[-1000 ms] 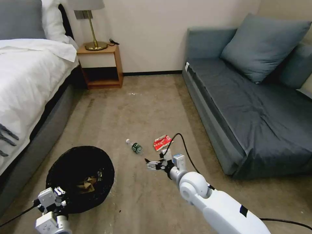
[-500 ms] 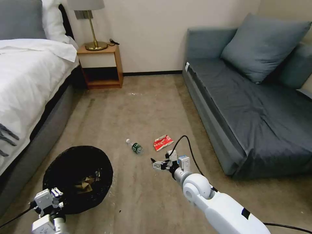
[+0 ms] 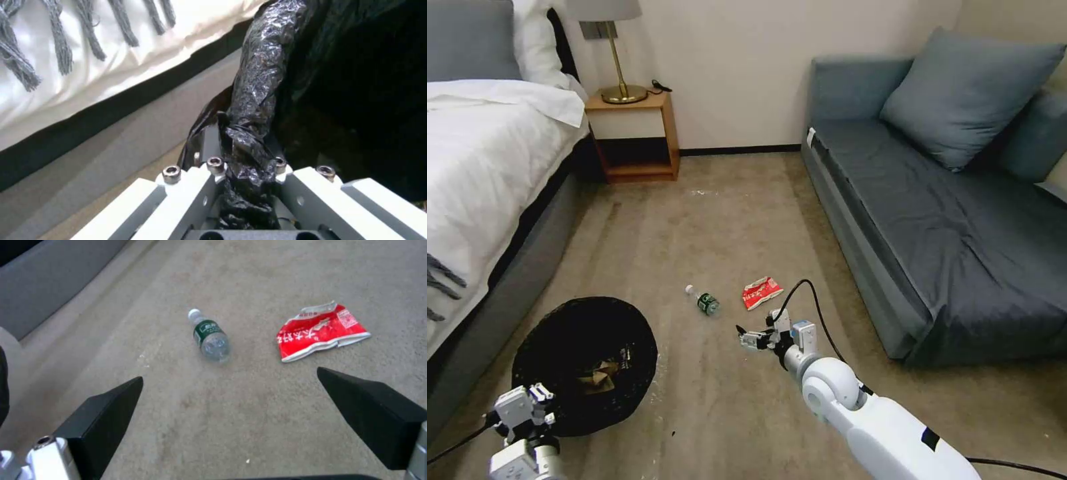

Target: Pick up the trash bin, then pick up the garbage on the floor and place it into the trash bin.

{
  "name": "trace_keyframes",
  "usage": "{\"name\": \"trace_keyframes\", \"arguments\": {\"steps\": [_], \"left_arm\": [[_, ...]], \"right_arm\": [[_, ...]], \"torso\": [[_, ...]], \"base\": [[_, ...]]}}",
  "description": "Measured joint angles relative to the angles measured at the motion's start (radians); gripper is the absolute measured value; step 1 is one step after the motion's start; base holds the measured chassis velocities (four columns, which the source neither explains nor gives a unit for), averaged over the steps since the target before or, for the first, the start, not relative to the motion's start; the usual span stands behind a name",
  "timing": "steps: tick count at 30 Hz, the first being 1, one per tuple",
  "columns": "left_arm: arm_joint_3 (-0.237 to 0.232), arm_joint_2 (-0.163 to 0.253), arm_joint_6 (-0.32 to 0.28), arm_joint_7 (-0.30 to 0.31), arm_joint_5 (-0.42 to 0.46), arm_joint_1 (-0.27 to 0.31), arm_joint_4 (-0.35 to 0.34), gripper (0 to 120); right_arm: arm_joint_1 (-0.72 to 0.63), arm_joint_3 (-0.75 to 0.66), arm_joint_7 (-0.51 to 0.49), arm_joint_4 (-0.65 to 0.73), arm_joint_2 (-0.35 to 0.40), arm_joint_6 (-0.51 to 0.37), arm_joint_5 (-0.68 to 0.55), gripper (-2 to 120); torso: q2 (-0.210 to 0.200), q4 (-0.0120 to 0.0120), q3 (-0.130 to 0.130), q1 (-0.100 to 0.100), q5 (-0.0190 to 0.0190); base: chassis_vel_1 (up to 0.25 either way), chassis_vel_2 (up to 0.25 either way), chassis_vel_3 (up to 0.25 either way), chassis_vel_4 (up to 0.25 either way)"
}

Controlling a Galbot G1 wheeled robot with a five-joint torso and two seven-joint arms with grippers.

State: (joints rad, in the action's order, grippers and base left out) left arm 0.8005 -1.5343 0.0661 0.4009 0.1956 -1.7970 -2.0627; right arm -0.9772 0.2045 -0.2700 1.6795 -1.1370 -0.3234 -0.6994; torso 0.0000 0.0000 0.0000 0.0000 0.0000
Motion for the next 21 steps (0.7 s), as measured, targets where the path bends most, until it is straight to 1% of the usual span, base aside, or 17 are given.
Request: {"name": "trace_keyframes", "arguments": {"steps": [7,21], "left_arm": [[0.0,-0.003,0.013,0.002,-0.001,-0.012,-0.001,3],[0.006,0.008,0.026,0.003,0.003,-0.021,-0.001,3]], "right_arm": [[-0.013,-0.011,-0.003,0.014,0.003,0.002,0.006,100],[-0.048,-0.02,0.014,0.008,-0.011,0.023,0.059,100]], "torso": [[0.0,0.0001,0.0,0.0,0.0],[0.0,0.0,0.0,0.0,0.0]], "base": [[0.0,0.0,0.0,0.0],[-0.053,0.059,0.057,-0.055]]}}
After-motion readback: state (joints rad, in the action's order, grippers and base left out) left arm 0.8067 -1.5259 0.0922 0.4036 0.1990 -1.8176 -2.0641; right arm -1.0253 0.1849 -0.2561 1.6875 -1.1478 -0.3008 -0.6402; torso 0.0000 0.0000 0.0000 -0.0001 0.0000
